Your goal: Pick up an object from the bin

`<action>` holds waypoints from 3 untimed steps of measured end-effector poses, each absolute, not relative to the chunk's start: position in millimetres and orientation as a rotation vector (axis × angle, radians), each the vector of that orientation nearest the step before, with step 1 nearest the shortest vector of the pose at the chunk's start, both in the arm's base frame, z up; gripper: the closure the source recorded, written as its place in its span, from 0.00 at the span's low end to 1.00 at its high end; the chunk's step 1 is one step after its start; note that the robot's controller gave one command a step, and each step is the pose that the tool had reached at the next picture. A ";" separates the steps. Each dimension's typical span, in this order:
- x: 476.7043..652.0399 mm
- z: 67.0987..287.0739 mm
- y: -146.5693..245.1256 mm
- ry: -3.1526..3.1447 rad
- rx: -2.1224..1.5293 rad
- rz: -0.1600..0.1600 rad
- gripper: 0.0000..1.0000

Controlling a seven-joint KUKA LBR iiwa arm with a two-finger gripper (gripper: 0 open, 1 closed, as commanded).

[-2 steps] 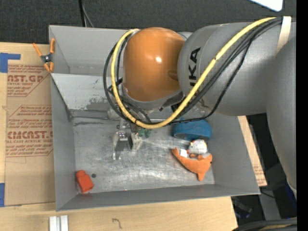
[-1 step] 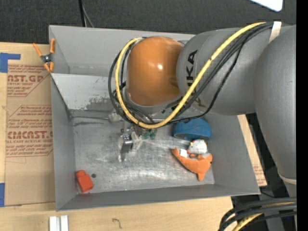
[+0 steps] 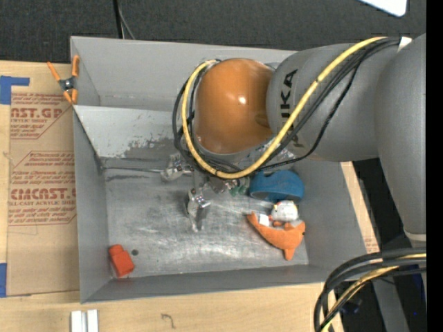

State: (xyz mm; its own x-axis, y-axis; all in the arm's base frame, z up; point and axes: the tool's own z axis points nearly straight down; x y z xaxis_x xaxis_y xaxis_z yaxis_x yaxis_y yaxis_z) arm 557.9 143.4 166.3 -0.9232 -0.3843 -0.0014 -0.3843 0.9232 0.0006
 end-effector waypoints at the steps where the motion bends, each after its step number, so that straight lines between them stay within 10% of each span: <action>1: 572.4 140.9 103.1 3.063 -0.700 -0.002 0.00; 2: 589.3 93.0 95.4 2.885 -1.226 -0.001 0.00; 3: 587.8 75.3 79.4 3.029 -0.822 0.008 1.00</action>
Offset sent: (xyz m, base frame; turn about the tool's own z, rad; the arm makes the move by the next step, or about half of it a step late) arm 0.0361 -0.0546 -0.0963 -0.5429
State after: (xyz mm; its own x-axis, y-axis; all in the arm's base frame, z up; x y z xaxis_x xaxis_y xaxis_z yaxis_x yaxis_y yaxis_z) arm 587.8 79.4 75.3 -0.8629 -0.5054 -0.0043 -0.5054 0.8629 0.0040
